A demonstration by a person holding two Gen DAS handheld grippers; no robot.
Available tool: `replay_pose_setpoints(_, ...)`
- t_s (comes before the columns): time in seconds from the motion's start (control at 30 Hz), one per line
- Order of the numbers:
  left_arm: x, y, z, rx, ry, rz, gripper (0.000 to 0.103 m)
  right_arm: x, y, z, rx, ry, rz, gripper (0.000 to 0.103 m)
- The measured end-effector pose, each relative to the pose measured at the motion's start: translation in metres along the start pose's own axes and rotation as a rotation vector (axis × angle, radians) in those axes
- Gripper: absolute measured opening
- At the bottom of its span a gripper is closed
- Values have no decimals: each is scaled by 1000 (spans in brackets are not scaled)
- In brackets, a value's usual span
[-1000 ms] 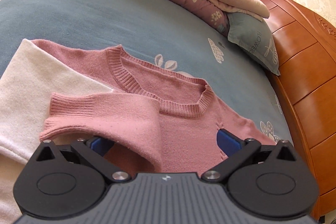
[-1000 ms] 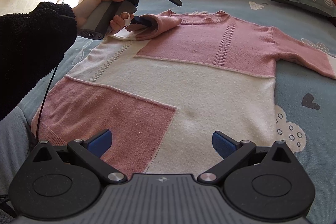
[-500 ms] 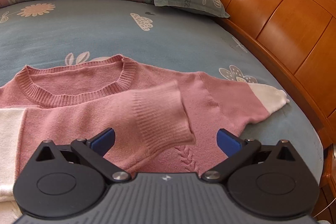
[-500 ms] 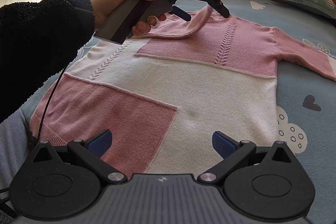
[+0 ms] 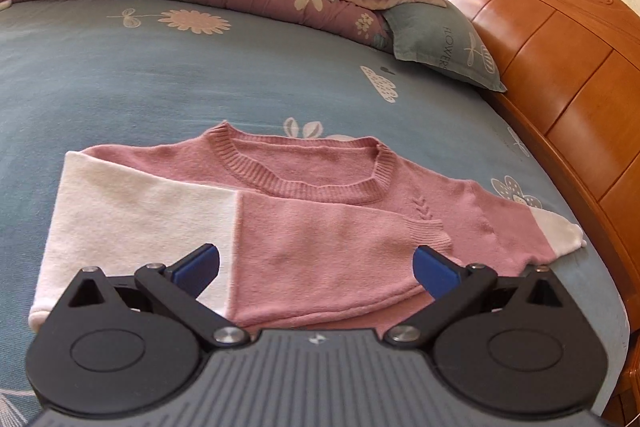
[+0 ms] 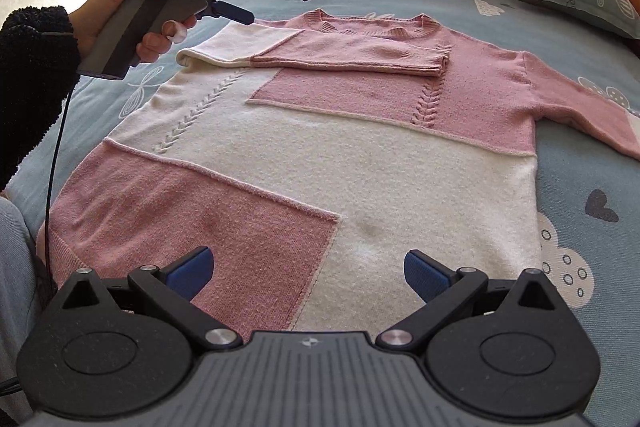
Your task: Fold clothes
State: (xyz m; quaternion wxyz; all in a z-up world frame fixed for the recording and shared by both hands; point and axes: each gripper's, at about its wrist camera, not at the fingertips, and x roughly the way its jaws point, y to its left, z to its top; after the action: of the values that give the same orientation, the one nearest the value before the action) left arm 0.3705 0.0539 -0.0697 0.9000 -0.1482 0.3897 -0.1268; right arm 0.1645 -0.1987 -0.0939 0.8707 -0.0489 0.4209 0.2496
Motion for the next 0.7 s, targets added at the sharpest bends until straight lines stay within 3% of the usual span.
replay_pose_setpoints(0.17, 12, 55, -12, -161, 36, 82, 101, 19, 15, 0, -66, 56, -36, 103)
replay_pose_setpoints(0.27, -10, 64, -14, -198, -50, 33, 102, 26, 24, -1, -121, 67, -77, 103)
replay_pose_setpoints(0.37, -30, 67, -11, -198, -127, 40, 102, 30, 27, 0, -144, 66, -91, 103)
replay_pose_setpoints(0.5, -15, 85, -15, -241, -71, 37, 102, 32, 25, 0, -136, 57, -85, 103)
replay_pose_setpoints(0.6, -18, 90, -26, -251, -119, 8, 102, 33, 23, -1, -139, 38, -75, 103)
replay_pose_setpoints(0.7, -28, 82, -25, -192, -127, 33, 102, 31, 21, -7, -155, -1, -58, 103)
